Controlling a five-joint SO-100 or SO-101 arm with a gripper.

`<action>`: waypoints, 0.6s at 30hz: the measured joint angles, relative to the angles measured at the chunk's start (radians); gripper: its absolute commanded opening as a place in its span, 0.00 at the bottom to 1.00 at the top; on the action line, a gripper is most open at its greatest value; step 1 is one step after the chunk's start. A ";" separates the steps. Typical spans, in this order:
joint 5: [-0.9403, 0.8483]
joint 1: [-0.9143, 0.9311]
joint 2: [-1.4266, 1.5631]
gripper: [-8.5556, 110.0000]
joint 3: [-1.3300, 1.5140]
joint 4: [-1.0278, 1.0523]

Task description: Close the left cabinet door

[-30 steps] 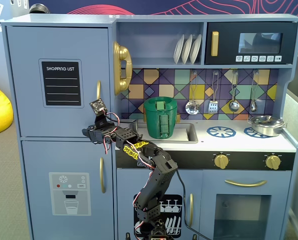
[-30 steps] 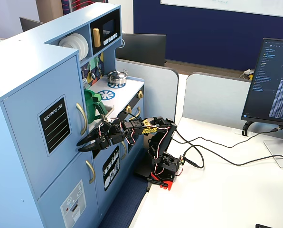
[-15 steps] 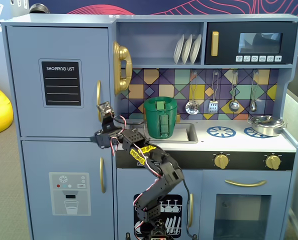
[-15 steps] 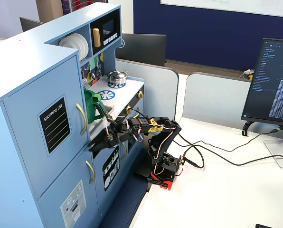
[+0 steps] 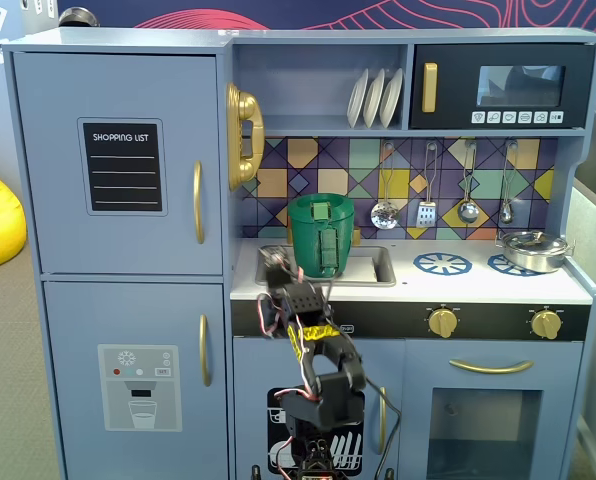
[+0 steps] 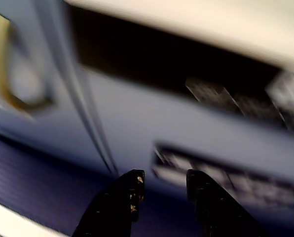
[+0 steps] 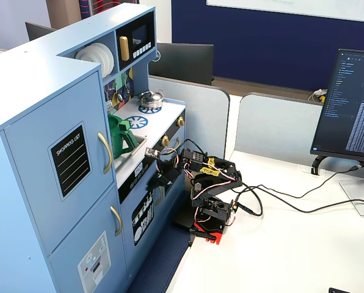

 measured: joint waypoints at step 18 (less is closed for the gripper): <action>0.014 0.268 0.342 0.07 0.449 0.330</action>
